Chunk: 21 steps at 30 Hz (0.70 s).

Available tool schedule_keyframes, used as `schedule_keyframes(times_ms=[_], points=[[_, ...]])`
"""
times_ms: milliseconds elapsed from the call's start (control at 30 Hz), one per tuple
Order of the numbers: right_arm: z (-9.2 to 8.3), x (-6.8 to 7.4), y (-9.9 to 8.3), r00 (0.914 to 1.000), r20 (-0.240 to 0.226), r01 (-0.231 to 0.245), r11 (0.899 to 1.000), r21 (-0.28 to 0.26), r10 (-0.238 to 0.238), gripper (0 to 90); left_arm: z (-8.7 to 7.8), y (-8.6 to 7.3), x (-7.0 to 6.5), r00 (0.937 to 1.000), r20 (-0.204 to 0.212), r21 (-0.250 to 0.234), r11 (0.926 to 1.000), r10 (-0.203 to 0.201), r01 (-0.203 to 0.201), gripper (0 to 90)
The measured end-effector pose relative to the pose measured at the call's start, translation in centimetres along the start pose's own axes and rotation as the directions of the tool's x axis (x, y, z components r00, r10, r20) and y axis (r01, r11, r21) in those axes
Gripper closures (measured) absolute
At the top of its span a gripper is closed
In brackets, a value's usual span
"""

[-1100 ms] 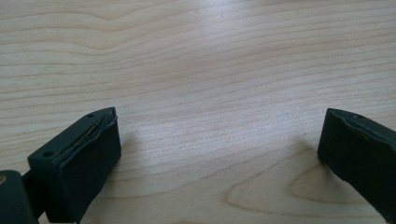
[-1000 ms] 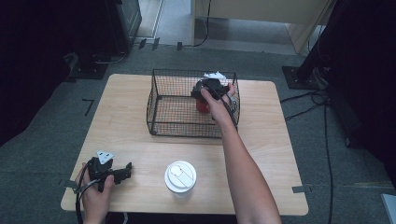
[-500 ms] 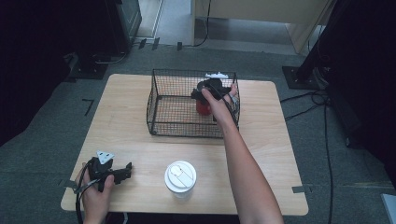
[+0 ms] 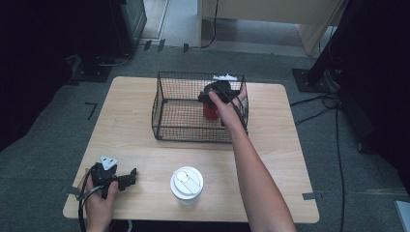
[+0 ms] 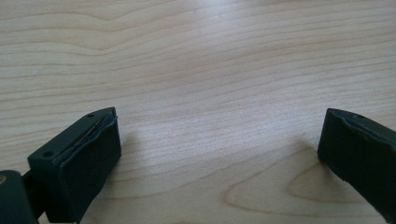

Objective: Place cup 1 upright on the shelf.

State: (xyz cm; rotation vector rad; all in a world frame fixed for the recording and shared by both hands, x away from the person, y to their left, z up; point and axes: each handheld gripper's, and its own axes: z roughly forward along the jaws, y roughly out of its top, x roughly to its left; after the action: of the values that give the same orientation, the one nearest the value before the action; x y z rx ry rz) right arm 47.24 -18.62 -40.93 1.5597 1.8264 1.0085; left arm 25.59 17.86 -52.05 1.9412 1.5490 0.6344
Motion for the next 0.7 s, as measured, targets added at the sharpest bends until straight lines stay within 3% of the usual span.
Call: schedule_keyframes(times_ms=[333,700], points=[[-1.8,-0.1,0.7,0.9997,-0.020,0.010,0.998,-0.055,-0.011,0.0,0.0,0.0,-0.1,1.0000,0.002,-0.002,1.0000,-0.001,0.001,0.0],[-4.0,-0.2,0.3,0.9989,-0.035,0.028,0.997,-0.065,-0.031,0.0,0.2,0.1,-0.2,1.0000,0.006,-0.004,1.0000,0.002,-0.002,0.0]])
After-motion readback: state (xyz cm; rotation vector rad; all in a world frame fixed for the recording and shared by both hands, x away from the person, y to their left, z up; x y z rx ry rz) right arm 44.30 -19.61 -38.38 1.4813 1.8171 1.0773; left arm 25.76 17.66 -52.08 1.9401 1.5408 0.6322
